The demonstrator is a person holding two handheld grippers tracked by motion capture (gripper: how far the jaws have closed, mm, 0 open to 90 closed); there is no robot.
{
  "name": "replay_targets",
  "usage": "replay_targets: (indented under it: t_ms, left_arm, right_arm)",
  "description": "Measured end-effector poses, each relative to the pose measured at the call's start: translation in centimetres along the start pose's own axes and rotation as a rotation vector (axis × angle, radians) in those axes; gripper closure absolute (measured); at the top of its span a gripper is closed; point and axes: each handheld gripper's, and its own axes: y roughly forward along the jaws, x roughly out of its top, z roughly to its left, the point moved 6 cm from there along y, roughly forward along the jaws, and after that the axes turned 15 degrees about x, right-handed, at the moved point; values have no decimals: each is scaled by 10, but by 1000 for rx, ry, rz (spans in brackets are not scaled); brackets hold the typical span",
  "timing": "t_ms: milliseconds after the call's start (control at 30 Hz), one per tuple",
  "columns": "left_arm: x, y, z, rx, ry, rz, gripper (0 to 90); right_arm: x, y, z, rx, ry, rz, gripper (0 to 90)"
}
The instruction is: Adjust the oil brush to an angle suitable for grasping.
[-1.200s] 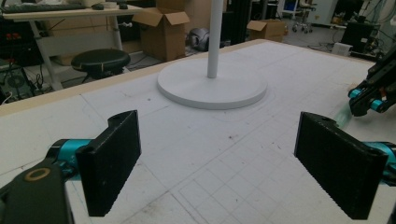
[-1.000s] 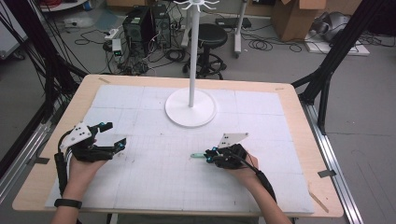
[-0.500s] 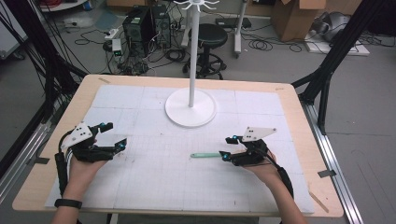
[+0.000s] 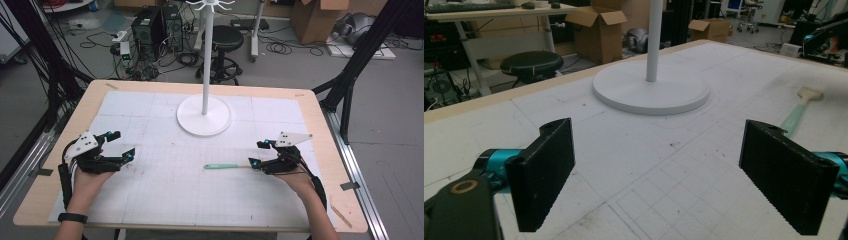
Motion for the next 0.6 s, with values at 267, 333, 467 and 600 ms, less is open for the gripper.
replay_targets:
  t_ms: [267, 333, 467, 600]
  left_arm:
    - [1, 0, 0, 0, -3, -4, 152]
    - [1, -1, 0, 0, -3, -5, 152]
    - [1, 0, 0, 0, -2, -3, 152]
    - [1, -1, 0, 1, -2, -5, 152]
  right_arm:
    - [-12, -30, -9, -82, 41, -80, 200]
    - [-15, -37, -11, -99, 50, -98, 189]
    - [-19, -45, -14, -122, 68, -122, 173]
    - [-19, -47, -15, -127, 70, -133, 170]
